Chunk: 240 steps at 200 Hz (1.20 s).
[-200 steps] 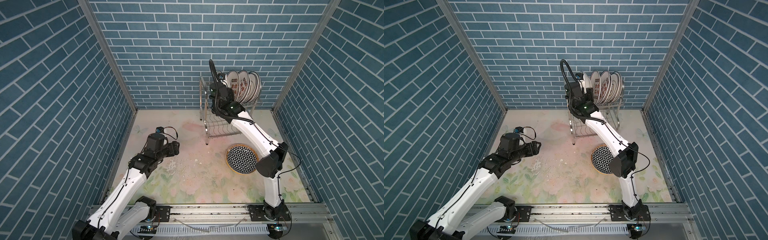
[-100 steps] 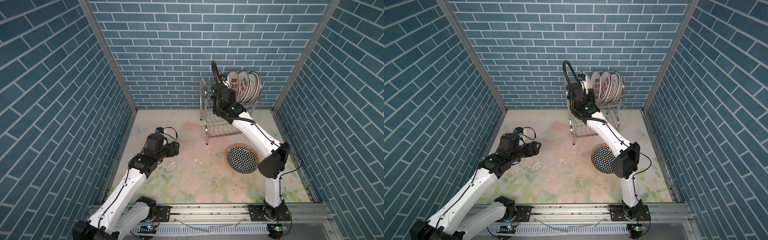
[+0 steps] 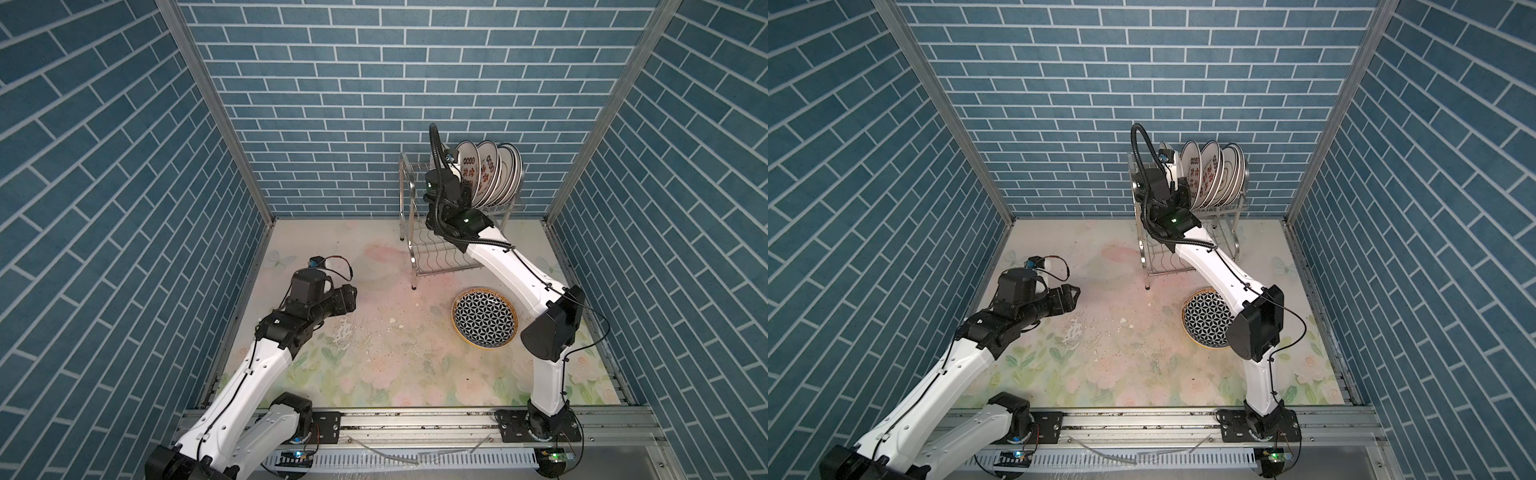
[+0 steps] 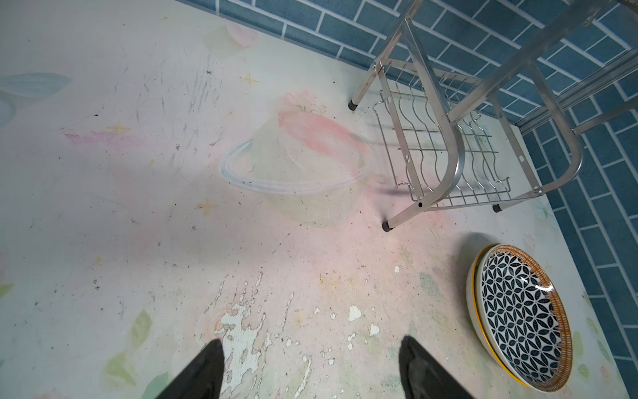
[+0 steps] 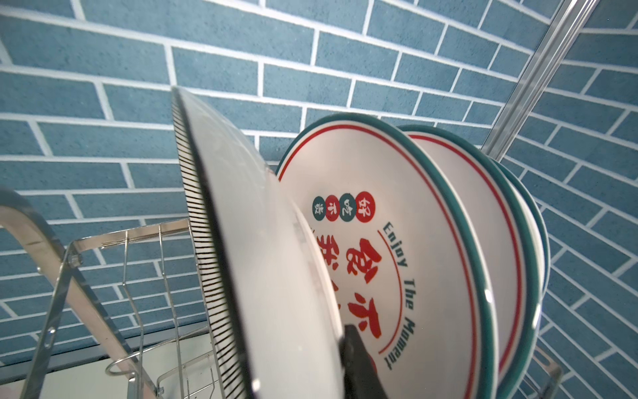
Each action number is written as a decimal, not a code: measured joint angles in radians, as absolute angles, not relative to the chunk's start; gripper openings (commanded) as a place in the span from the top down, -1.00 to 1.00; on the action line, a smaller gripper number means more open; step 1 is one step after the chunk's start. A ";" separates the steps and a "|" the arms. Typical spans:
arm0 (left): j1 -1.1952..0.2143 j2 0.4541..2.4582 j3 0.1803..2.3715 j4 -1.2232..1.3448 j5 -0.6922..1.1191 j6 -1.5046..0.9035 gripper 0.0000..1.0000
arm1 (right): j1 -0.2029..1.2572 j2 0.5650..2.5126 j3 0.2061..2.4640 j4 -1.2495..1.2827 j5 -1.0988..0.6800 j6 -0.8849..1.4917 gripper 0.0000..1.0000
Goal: Unload the plates from the dish rack
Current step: Pick up the plate from the dish rack.
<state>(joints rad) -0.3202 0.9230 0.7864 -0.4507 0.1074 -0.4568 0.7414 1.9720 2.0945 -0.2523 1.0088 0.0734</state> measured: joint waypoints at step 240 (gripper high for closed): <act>-0.310 0.938 0.786 -0.450 0.130 -0.459 -0.60 | 0.739 1.929 1.985 -0.047 1.026 -0.111 1.00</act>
<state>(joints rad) -0.3099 0.9382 0.7864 -0.4503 0.1295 -0.4595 0.7387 1.9285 1.9850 -0.0471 1.0264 -0.1108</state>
